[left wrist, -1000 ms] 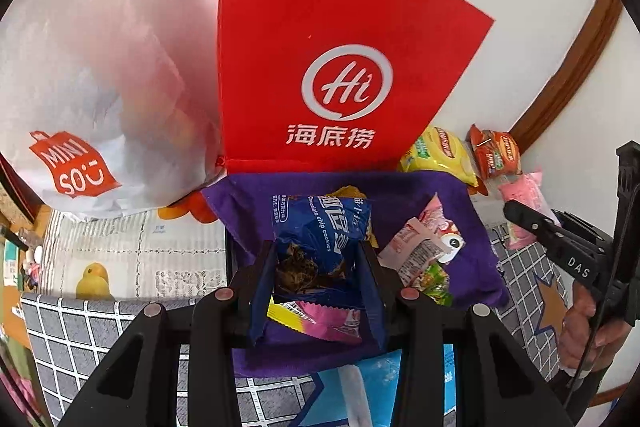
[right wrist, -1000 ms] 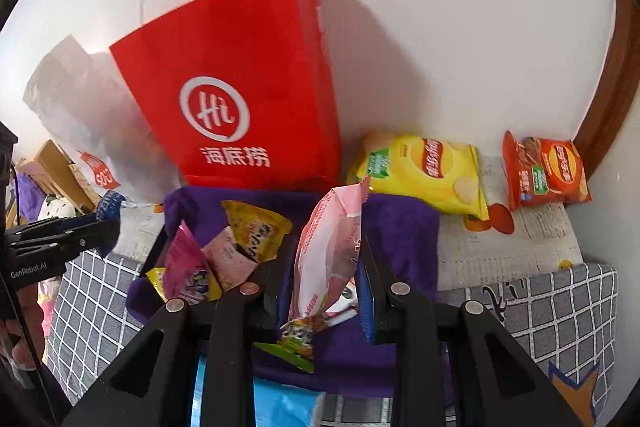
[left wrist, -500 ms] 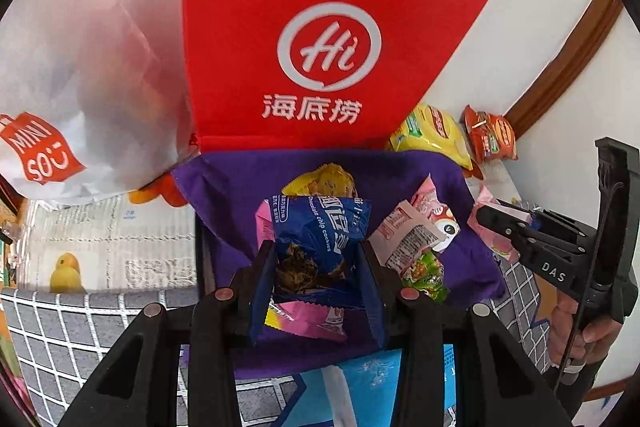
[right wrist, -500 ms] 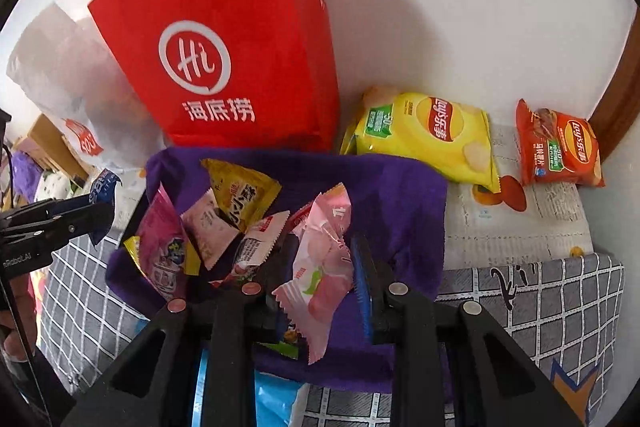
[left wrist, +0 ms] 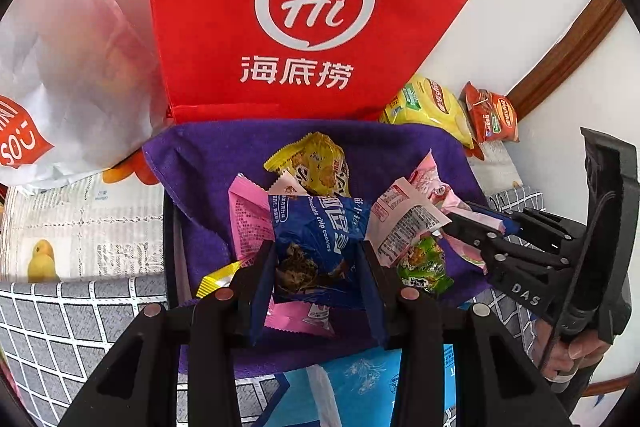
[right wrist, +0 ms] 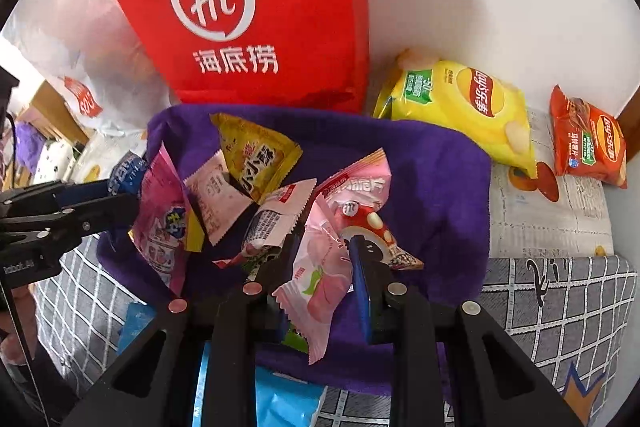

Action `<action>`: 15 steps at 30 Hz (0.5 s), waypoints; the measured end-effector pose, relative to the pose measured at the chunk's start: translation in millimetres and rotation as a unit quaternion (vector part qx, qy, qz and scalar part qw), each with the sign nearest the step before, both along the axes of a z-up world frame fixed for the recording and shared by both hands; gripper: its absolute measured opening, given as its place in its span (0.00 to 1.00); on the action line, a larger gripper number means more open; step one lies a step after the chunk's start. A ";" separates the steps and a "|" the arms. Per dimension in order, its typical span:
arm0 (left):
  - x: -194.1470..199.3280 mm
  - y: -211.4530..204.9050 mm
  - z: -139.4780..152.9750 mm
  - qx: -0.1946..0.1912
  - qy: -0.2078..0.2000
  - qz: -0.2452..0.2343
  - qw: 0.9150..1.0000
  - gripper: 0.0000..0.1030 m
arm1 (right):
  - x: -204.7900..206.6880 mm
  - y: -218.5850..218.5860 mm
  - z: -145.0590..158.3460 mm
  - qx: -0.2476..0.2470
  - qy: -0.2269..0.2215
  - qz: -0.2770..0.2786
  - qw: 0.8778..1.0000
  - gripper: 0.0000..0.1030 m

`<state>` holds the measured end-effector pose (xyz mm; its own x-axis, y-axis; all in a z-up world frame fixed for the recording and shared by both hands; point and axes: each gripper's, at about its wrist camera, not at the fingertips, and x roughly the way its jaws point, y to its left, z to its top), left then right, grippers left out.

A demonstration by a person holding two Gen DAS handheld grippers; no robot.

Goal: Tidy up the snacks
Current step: 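Lower both snacks onto the purple cloth and open both tools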

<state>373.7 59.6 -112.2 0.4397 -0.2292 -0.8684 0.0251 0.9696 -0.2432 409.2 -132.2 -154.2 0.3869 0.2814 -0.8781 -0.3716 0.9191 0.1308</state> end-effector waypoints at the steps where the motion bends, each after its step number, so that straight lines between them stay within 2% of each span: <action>1: 0.1 -0.1 -0.9 -0.001 0.002 -0.001 1.000 0.37 | -0.1 1.2 -1.5 -0.004 0.000 0.001 1.000 0.25; 11: 2.7 -7.6 -10.1 -0.005 0.012 -0.008 1.000 0.37 | -3.4 4.6 1.6 -0.017 -0.008 0.005 1.000 0.27; 15: 3.9 -8.1 -12.2 -0.006 0.016 -0.009 1.000 0.38 | -4.7 2.4 7.0 -0.018 -0.017 0.002 1.000 0.38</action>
<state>377.6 51.5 -124.4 0.4075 -0.2471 -0.8791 0.0354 0.9662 -0.2552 404.5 -129.7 -147.2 0.4156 0.2517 -0.8740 -0.3781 0.9218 0.0857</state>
